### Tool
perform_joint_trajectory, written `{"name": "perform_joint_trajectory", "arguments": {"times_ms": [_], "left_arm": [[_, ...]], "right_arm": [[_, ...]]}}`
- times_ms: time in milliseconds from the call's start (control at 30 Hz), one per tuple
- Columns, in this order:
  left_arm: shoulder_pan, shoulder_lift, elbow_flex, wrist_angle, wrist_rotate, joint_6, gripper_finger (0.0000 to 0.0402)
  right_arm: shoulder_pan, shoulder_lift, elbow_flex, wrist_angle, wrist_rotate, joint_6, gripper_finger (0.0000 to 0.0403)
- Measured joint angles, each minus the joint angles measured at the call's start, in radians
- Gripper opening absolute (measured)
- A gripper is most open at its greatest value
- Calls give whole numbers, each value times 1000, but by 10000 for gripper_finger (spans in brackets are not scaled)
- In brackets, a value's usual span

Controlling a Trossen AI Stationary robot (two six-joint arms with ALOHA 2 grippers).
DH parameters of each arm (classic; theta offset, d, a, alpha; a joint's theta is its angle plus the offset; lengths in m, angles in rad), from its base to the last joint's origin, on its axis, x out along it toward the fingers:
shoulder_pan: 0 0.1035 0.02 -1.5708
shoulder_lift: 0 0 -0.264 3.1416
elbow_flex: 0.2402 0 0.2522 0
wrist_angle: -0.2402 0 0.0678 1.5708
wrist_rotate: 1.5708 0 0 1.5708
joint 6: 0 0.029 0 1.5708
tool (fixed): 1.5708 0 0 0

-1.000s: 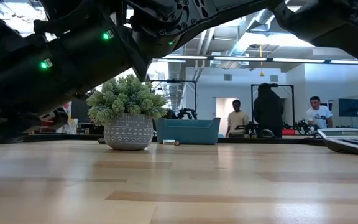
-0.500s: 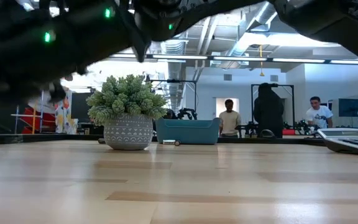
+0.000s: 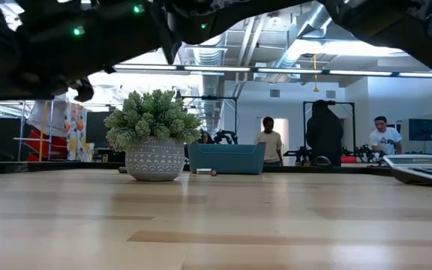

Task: Sort batteries
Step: Put the black battery into the blue bin

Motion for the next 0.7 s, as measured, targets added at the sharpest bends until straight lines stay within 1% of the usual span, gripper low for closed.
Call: {"name": "perform_joint_trajectory", "arguments": {"times_ms": [233,300,333,433,500,600,700], "left_arm": [[0,-6,0,0,0,0,116],[0,-6,0,0,0,-1,116],[0,-6,0,0,0,-1,116],[0,-6,0,0,0,-2,116],[0,-6,0,-1,0,-3,116],[2,-5,0,-1,0,-3,116],[8,-5,0,0,0,-4,116]], "right_arm": [[-17,-27,-12,18,6,-20,2],[-16,-57,-69,56,5,-22,1],[-16,-72,-110,112,5,-22,0],[-15,-161,-298,263,5,-15,0],[-18,-242,-446,347,18,-9,0],[-24,-365,-668,477,80,-7,0],[-47,-502,-874,576,112,-6,0]]}}
